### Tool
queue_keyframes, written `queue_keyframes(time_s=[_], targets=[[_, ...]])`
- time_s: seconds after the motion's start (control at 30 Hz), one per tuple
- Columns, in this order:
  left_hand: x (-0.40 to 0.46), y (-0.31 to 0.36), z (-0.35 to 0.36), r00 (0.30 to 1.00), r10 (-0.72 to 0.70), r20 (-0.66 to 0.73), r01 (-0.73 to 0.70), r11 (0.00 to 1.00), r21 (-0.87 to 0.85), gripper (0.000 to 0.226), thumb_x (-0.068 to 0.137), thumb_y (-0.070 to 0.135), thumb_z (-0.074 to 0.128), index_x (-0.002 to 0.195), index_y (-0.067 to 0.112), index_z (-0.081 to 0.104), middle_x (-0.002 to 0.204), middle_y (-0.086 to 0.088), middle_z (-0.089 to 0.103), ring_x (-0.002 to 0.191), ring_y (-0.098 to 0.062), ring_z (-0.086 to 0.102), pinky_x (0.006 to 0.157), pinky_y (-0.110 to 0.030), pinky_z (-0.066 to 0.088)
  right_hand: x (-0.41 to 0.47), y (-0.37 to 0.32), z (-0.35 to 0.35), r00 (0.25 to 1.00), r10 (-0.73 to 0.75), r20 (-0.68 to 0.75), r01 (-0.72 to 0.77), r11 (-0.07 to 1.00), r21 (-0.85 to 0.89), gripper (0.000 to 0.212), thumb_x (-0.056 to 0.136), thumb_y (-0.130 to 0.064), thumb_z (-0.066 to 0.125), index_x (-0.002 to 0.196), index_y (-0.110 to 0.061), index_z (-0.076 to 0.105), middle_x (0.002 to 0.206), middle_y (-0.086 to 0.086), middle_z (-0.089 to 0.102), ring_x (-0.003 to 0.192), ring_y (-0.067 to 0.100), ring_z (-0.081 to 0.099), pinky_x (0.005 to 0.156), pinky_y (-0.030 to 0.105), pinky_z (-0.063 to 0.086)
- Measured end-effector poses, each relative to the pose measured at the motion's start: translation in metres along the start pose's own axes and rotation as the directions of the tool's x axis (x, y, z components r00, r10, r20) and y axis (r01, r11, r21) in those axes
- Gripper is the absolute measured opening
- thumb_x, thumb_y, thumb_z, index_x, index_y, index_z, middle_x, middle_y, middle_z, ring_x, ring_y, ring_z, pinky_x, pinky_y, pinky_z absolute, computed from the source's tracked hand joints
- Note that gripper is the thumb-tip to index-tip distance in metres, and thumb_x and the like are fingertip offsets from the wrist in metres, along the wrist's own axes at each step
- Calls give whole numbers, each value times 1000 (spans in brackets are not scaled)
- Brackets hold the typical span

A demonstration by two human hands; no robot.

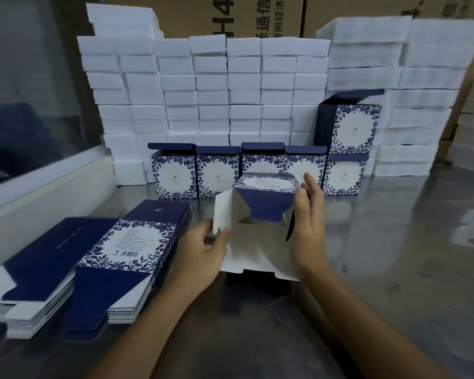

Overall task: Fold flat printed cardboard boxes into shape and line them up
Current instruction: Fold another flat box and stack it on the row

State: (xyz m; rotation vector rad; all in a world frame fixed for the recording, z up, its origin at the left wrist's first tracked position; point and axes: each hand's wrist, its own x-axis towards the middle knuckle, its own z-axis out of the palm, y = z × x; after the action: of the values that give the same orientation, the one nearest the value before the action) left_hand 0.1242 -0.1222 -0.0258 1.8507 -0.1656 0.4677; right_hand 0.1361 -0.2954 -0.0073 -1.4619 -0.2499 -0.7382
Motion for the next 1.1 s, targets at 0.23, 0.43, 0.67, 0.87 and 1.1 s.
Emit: queue_keyframes(time_s=[0.23, 0.43, 0.67, 0.87, 1.1], targets=[[-1, 7, 4, 988, 117, -97, -118, 993, -13, 18, 96, 23, 59, 78, 24, 64, 68, 7, 69, 58, -7, 66, 53, -22, 51, 8, -3, -10, 998, -48, 47, 46, 998, 42, 75, 83, -61, 52, 149, -30, 34, 151, -10, 39, 132, -15, 37, 103, 6, 32], [1, 13, -1, 959, 129, -252, -143, 989, -35, 25, 97, 23, 57, 73, 24, 57, 61, 3, 64, 55, -10, 62, 52, -24, 48, 1, -2, -9, 961, -49, 273, 47, 999, 16, 70, 85, -53, 61, 149, -35, 37, 150, -25, 40, 134, -17, 36, 98, 0, 33], [-2, 21, -8, 907, 200, -370, -215, 977, 1, 25, 98, 21, 52, 73, 24, 51, 68, -3, 56, 62, 0, 52, 53, -11, 37, 7, -12, -6, 998, -48, 45, 48, 999, 1, 22, 101, -39, 51, 103, -21, 62, 78, -6, 63, 70, 6, 56, 62, 26, 47], [-1, 19, -11, 908, 202, -367, -210, 978, 20, 34, 99, 11, 53, 69, 26, 48, 62, 7, 51, 58, 3, 50, 50, -11, 33, 11, -6, -10, 980, 41, -194, -27, 997, 72, 20, 100, -21, 59, 98, -33, 44, 76, 17, 70, 69, 19, 69, 50, 29, 56], [0, 20, -12, 899, 211, -384, -213, 976, 39, 37, 98, 14, 55, 64, 24, 45, 56, 8, 50, 55, -3, 47, 49, -13, 35, 20, 2, -17, 956, 202, -214, -158, 966, 206, 15, 97, -15, 65, 85, -21, 58, 73, 1, 70, 63, 4, 63, 50, 25, 54]])
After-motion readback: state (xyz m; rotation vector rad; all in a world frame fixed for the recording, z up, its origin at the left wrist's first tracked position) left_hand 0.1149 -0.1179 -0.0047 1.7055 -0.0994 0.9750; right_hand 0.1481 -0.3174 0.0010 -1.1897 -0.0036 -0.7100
